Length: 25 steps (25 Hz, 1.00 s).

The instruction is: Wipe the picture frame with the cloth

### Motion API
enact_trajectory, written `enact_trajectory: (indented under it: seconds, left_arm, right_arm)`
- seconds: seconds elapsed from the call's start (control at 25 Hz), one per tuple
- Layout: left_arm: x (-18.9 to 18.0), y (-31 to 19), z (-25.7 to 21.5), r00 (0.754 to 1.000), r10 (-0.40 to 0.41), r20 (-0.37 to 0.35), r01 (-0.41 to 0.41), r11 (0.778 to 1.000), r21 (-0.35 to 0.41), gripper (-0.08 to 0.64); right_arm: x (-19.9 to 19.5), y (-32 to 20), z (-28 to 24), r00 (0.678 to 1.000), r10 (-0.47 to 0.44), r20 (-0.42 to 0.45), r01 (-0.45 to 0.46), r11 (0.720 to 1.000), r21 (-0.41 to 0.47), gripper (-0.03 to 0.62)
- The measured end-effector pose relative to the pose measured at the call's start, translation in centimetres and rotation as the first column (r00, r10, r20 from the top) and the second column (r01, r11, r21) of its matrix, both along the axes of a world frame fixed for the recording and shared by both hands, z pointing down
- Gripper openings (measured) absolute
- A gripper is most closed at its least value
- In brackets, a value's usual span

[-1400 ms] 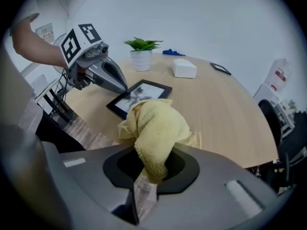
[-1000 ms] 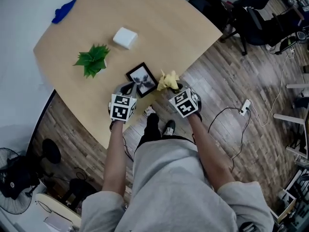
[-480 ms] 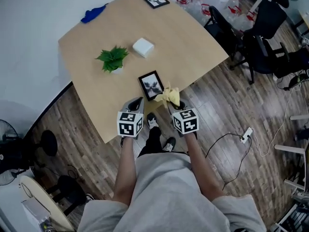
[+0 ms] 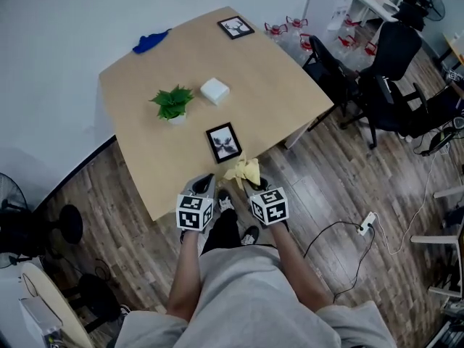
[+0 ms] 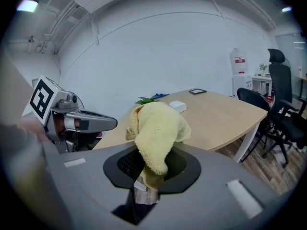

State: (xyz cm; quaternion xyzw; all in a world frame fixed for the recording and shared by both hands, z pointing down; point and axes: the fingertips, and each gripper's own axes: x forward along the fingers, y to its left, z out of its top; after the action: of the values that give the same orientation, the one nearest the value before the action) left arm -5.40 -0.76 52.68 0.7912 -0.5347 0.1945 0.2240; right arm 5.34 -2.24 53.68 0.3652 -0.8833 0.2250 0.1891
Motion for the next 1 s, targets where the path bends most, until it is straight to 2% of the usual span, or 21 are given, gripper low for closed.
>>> enact_trajectory:
  seconds: [0.16, 0.36, 0.56, 1.0]
  left_arm:
    - [-0.2, 0.9, -0.1, 1.000, -0.018, 0.008, 0.018, 1.000, 0.008, 0.052]
    - [-0.2, 1.5, -0.6, 0.999, -0.044, 0.008, 0.044, 0.999, 0.021, 0.052]
    - [0.7, 1.7, -0.3, 1.000, -0.028, 0.010, 0.028, 0.999, 0.021, 0.052]
    - [0.7, 2.4, -0.6, 1.000, -0.007, 0.022, 0.007, 1.000, 0.019, 0.052]
  right_arm:
    - [0.3, 0.9, -0.4, 1.000, -0.028, 0.010, 0.028, 1.000, 0.006, 0.056]
    - [1.5, 1.1, -1.3, 0.999, -0.002, 0.035, 0.001, 1.000, 0.022, 0.057]
    - [2.6, 1.1, -1.2, 0.999, 0.018, 0.037, -0.019, 0.999, 0.026, 0.057]
    - [2.1, 1.8, -1.6, 0.998, 0.018, 0.052, -0.020, 0.999, 0.036, 0.057]
